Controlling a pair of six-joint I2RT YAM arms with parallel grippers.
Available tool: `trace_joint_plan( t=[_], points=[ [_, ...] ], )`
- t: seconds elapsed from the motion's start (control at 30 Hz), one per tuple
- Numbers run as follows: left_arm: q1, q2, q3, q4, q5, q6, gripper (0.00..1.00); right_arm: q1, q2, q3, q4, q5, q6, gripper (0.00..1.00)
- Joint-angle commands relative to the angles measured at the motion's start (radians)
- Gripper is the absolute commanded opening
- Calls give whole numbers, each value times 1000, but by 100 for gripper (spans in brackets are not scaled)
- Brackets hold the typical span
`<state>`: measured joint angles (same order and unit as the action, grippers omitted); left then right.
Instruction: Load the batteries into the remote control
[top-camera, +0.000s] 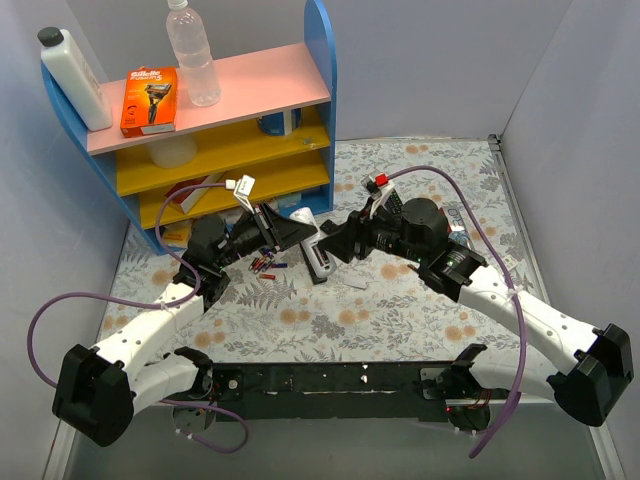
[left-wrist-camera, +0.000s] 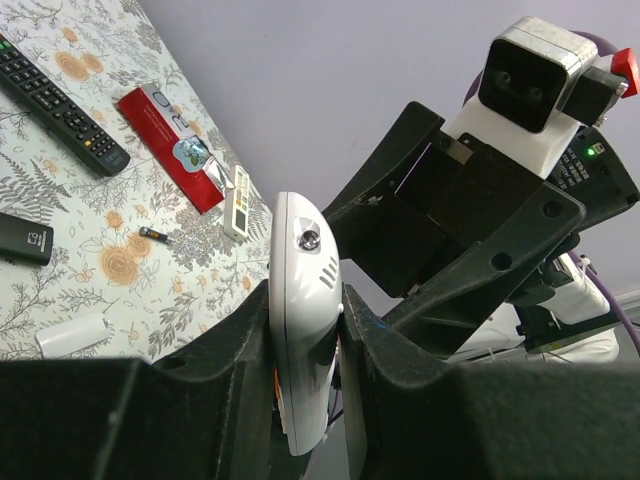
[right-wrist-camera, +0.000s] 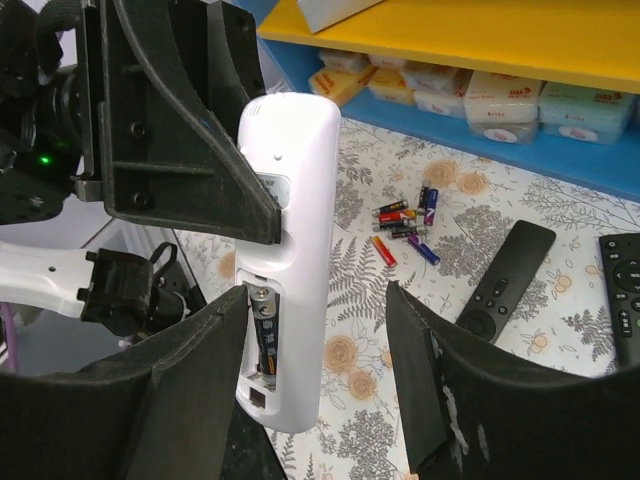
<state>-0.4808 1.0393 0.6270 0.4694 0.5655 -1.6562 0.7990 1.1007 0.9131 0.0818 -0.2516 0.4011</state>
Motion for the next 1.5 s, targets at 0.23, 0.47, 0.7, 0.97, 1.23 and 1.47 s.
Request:
trace_joint_plan(
  t=[0.23,0.47,0.7,0.97,1.23,1.47],
  points=[
    [-1,-33,-4,43,11,6,0,-21,14,-22,131,-49,119,63],
    [-1,-33,-4,54,14,4,0,-32,18,-51,134,-54,148,62],
    [1,-39,-1,66,16,6,0,-41,24,-83,144,-67,170,61],
    [1,-48,-9,127,17,-19,0,-43,36,-114,136,-121,166,60],
    [2,-70,-16,159,10,-20,0,-60,4,-178,110,-84,176,58],
    [1,-61,-41,276,69,-56,0,-104,30,-201,85,-123,254,56]
  ],
)
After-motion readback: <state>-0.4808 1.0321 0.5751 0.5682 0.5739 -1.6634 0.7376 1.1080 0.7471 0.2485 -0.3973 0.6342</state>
